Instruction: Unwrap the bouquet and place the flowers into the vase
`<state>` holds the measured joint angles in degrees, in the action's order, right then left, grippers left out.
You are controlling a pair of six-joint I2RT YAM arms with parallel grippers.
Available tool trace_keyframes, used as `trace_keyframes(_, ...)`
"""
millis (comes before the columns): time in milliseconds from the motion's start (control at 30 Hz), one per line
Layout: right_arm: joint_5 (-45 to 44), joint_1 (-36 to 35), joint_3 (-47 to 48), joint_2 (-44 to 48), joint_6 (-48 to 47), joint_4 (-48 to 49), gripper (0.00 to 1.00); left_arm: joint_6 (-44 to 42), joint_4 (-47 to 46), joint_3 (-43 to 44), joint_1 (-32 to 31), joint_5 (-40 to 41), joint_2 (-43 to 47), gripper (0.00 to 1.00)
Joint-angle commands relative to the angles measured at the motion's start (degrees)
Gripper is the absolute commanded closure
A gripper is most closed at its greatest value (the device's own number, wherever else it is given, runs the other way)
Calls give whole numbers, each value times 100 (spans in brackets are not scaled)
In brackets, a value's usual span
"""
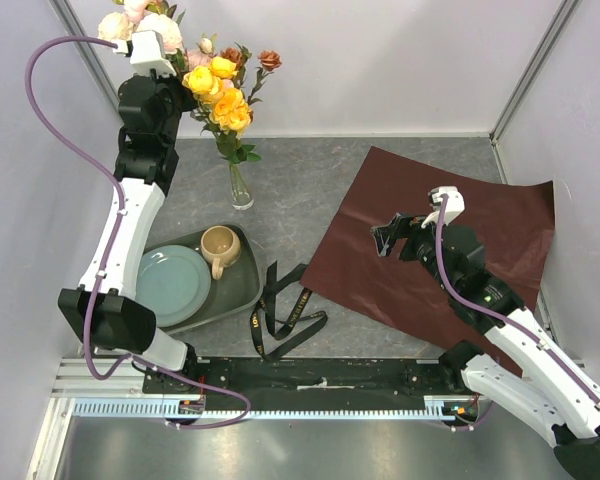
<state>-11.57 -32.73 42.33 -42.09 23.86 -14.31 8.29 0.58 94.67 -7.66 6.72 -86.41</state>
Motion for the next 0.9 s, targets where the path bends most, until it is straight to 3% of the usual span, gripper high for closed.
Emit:
trace_keyframes(0,-91,3,118,-63,49,121,6,-319,293,244,10,-224,-174,98)
trace_keyframes(300,-99,4,118,-107,49,112,7,-276,382,157,1,-303,-297,98)
trace_keyframes(867,-91,4,100,-160,40,112,7,-337,-188,-810,-43,-294,-166,98)
